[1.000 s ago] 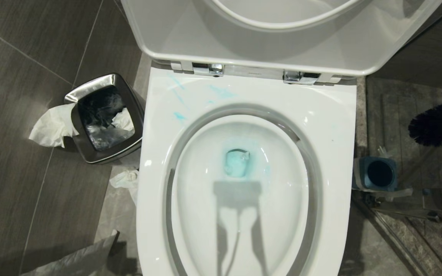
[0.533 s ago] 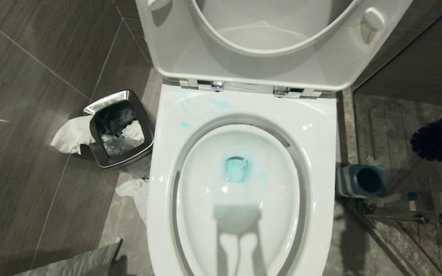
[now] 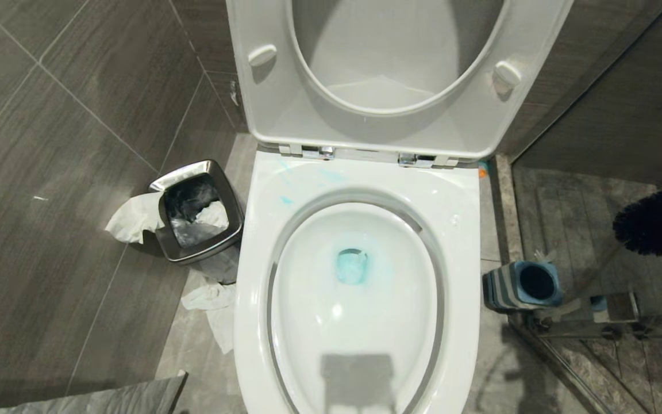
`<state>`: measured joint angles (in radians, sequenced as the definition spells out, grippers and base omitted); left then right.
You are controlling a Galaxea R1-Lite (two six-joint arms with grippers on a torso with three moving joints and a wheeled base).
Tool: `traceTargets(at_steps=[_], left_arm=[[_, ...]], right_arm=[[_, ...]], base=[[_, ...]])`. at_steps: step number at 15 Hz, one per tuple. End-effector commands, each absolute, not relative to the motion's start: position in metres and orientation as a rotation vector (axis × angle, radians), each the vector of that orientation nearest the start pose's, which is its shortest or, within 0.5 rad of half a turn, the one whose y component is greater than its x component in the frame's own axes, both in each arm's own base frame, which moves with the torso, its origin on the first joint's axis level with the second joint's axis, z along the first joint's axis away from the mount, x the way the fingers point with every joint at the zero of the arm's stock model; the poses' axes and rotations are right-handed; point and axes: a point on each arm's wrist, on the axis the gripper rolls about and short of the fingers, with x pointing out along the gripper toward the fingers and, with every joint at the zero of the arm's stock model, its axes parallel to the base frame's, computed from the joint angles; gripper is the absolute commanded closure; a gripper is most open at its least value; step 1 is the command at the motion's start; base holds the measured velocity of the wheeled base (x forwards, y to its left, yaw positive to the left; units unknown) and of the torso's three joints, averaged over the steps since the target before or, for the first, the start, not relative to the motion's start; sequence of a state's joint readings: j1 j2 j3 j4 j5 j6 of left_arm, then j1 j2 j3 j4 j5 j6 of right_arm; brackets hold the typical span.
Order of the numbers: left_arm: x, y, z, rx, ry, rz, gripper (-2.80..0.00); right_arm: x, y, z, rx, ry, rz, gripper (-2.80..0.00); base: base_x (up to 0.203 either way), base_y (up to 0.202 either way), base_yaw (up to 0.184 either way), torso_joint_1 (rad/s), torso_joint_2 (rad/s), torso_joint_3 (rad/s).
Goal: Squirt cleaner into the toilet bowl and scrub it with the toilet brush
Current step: Scrub the toilet bowl
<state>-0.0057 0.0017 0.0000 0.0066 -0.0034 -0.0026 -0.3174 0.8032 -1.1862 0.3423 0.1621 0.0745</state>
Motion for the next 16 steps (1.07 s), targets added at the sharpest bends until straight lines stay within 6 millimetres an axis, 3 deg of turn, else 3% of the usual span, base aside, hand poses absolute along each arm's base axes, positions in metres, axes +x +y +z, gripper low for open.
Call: traceTargets(at_steps=[1, 6, 16], left_arm=[[-0.022, 0.000, 0.074, -0.003, 0.011, -0.009, 0.00], [-0.022, 0.000, 0.074, -0.003, 0.011, -0.009, 0.00], [-0.022, 0.000, 0.074, -0.003, 0.011, -0.008, 0.00]], right_arm=[[0.036, -0.008, 0.354, 0.072, -0.017, -0.153, 0.00], [0.059, -0.015, 0.352, 0.085, 0.042, -0.152, 0.00], [0.082, -0.009, 0.348, 0.053, 0.105, -0.037, 0.00]], base=[[0.000, 0.000, 0.000, 0.004, 0.01, 0.208], [0.000, 0.000, 0.000, 0.002, 0.00, 0.205], [0.000, 0.000, 0.000, 0.003, 0.00, 0.202]])
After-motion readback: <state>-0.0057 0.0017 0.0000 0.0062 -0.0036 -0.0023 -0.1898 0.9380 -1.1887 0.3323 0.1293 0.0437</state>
